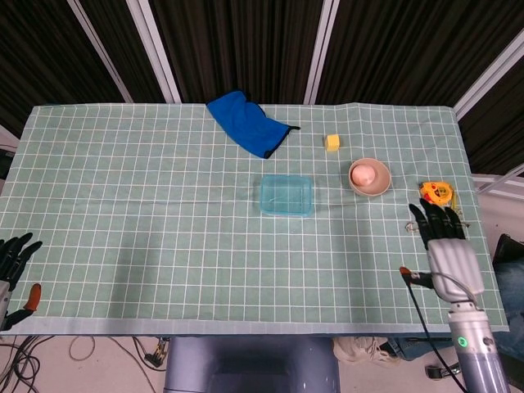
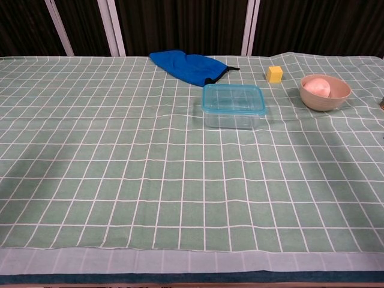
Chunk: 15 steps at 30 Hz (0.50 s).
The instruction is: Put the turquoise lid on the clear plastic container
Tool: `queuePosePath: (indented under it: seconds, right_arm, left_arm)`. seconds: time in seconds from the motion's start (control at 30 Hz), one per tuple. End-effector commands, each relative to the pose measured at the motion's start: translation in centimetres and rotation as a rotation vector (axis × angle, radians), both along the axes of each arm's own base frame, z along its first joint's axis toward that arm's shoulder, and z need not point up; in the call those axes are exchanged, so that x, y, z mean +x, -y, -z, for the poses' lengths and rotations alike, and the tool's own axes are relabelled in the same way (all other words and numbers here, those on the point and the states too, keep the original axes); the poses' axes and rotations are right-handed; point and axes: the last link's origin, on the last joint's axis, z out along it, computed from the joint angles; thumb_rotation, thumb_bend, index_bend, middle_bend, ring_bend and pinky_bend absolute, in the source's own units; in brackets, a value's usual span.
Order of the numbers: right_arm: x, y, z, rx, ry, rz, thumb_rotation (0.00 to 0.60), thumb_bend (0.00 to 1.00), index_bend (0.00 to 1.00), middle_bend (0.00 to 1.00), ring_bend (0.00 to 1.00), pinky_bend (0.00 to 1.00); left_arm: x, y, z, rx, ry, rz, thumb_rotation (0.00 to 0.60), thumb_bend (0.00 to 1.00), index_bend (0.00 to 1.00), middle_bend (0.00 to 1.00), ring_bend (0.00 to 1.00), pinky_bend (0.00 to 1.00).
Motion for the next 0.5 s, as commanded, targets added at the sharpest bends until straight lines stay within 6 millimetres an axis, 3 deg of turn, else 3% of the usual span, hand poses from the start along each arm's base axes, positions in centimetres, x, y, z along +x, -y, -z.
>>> queuePosePath:
  seconds: [0.03,0.23,0.5]
  right_arm:
    - [-4.5,-4.5,-1.0,-0.024,0.01,0.032,0.6,0.15,0.0,0.0,0.0,0.0]
    - [-6.2,-7.5,-0.9,-0.061,-0.018,0.01,0.6,0.15,0.0,0.0,0.0,0.0]
    - [-6.7,-8.5,-1.2,-0.103,-0.043,-0.018,0.6,0.15,0.0,0.0,0.0,0.0]
  left_arm:
    - [-0.2,-0.1,0.2,-0.017,-0.013,0.017,0.6,0.52,0.1,0.0,0.0,0.0]
    - [-0.3,-0.1,0.4,-0.025,-0.035,0.041,0.6,0.53,0.1,0.0,0.0,0.0]
    - [-0.2,0.2,0.6,-0.039,-0.052,0.071,0.6,0.52,0.1,0.0,0.0,0.0]
